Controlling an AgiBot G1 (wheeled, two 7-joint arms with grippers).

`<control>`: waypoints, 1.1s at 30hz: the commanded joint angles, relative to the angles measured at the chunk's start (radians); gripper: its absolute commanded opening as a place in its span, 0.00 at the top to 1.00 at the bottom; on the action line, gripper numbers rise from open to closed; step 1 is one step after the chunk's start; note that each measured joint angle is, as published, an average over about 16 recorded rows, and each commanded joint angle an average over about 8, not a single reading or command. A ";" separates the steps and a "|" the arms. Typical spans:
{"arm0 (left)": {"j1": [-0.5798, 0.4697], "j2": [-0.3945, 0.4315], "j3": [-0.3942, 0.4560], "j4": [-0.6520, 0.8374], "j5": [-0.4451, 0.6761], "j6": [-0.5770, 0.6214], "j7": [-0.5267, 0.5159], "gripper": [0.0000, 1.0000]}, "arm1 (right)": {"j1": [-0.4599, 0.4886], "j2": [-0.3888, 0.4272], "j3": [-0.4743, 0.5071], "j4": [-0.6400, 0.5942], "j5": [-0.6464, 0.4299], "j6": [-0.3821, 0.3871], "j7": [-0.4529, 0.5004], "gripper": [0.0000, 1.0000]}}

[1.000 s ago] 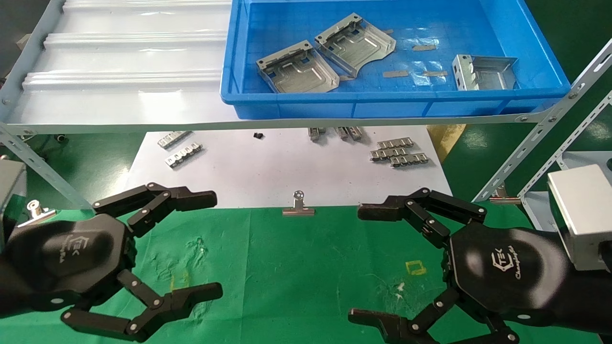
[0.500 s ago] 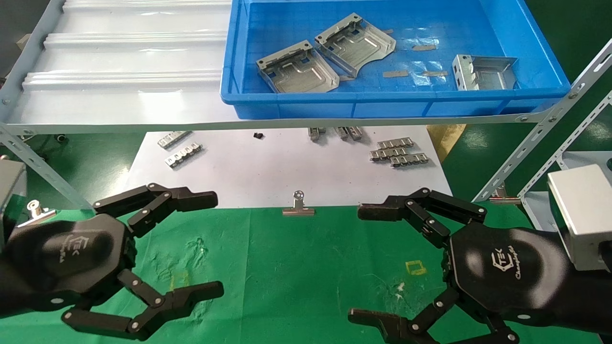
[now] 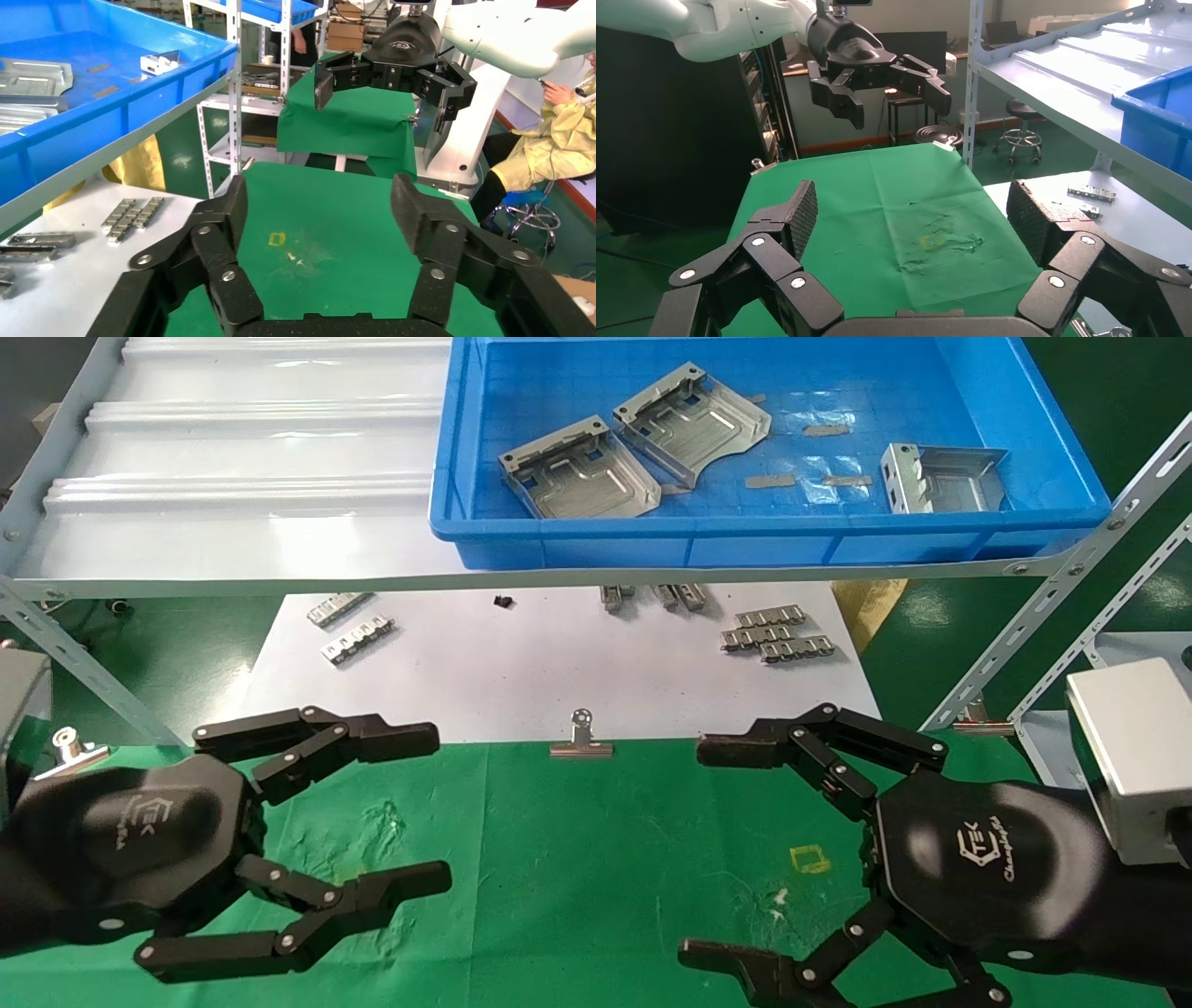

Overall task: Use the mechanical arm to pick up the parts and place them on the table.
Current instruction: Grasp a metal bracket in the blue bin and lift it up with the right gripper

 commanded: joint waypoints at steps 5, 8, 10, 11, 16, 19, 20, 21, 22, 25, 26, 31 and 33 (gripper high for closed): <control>0.000 0.000 0.000 0.000 0.000 0.000 0.000 1.00 | 0.028 -0.001 0.000 0.005 -0.019 0.014 0.003 0.00; 0.000 0.000 0.000 0.000 0.000 0.000 0.000 1.00 | 0.101 -0.017 -0.007 0.005 -0.066 0.056 0.023 0.00; 0.000 0.000 0.000 0.000 0.000 0.000 0.000 1.00 | 0.170 -0.038 -0.018 -0.002 -0.113 0.097 0.046 0.00; 0.000 0.000 0.000 0.000 0.000 0.000 0.000 1.00 | 0.209 -0.052 -0.027 -0.011 -0.142 0.121 0.061 0.00; 0.000 0.000 0.000 0.000 0.000 0.000 0.000 1.00 | 0.412 -0.156 -0.098 -0.111 -0.329 0.259 0.153 0.00; 0.000 0.000 0.000 0.000 0.000 0.000 0.000 1.00 | 0.532 -0.243 -0.163 -0.222 -0.469 0.346 0.215 0.00; 0.000 0.000 0.000 0.000 0.000 0.000 0.000 1.00 | 0.571 -0.274 -0.185 -0.267 -0.515 0.372 0.233 0.00; 0.000 0.000 0.000 0.000 0.000 0.000 0.000 1.00 | 0.608 -0.306 -0.209 -0.315 -0.562 0.396 0.250 0.00; 0.000 0.000 0.000 0.000 0.000 0.000 0.000 1.00 | 0.641 -0.338 -0.230 -0.361 -0.603 0.416 0.263 0.00; 0.000 0.000 0.000 0.000 0.000 0.000 0.000 1.00 | 0.735 -0.429 -0.293 -0.510 -0.718 0.463 0.282 0.00; 0.000 0.000 0.000 0.000 0.000 0.000 0.000 1.00 | 0.762 -0.458 -0.311 -0.560 -0.750 0.473 0.283 0.01; 0.000 0.000 0.000 0.000 0.000 0.000 0.000 1.00 | 0.875 -0.578 -0.380 -0.786 -0.863 0.501 0.249 0.58; 0.000 0.000 0.000 0.000 0.000 0.000 0.000 1.00 | 0.909 -0.613 -0.396 -0.864 -0.887 0.505 0.230 0.83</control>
